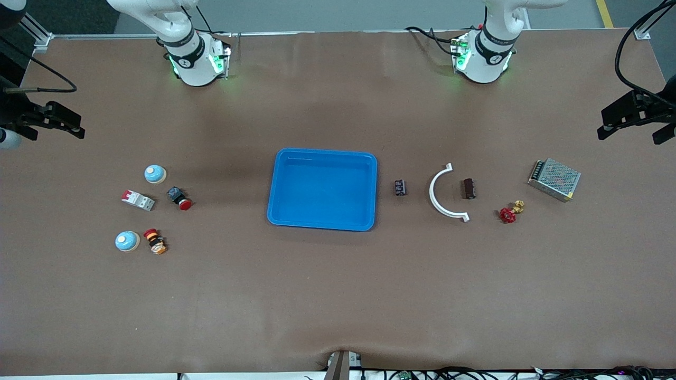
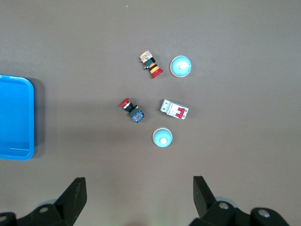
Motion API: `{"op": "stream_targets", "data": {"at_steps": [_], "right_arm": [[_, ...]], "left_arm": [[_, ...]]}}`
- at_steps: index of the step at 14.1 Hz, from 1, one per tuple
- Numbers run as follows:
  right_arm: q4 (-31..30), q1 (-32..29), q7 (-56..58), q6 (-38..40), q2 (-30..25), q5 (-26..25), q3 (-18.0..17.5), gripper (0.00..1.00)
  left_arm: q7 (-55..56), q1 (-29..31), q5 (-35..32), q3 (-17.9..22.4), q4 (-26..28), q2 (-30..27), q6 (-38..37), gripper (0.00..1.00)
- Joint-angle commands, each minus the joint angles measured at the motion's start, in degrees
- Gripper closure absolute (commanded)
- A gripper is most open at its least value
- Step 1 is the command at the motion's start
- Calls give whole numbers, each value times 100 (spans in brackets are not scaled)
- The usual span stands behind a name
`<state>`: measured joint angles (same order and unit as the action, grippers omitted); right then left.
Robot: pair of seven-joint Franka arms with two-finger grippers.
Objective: Place electrolytic capacitor and blue bell in tray
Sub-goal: 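Reach the left gripper to the capacitor while the right gripper reaches the bell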
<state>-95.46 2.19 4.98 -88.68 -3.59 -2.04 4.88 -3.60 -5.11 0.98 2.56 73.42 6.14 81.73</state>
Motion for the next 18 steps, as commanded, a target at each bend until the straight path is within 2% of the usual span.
{"op": "stream_targets", "data": {"at_steps": [1,5,7,8,11,12,14,18], "right_arm": [[141,18,-93,105,43,-59,4,0],[133,27,-93,105,51,-59,4,0],[133,36,-93,105,51,-59,4,0],[133,36,-93,105,51,-59,4,0],[133,44,-93,105,51,-59,4,0],[133,44,-93,96,60,-59,4,0],[150,44,-84,9,86,-42,4,0],[255,36,3,-474,709,-77,-5,0]], "left_arm": [[-123,-69,-125,61,14,-17,45,0],[-132,-60,-63,26,58,-25,36,0],[-132,1,-71,8,416,-86,62,0],[-141,1,-63,8,705,-174,306,0],[-220,1,-81,8,2451,-849,1675,0],[-229,1,-81,8,2875,-973,1958,0],[-238,-8,-72,-1,3352,-992,2197,0],[-246,1,122,-18,4475,-931,3100,0]]}}
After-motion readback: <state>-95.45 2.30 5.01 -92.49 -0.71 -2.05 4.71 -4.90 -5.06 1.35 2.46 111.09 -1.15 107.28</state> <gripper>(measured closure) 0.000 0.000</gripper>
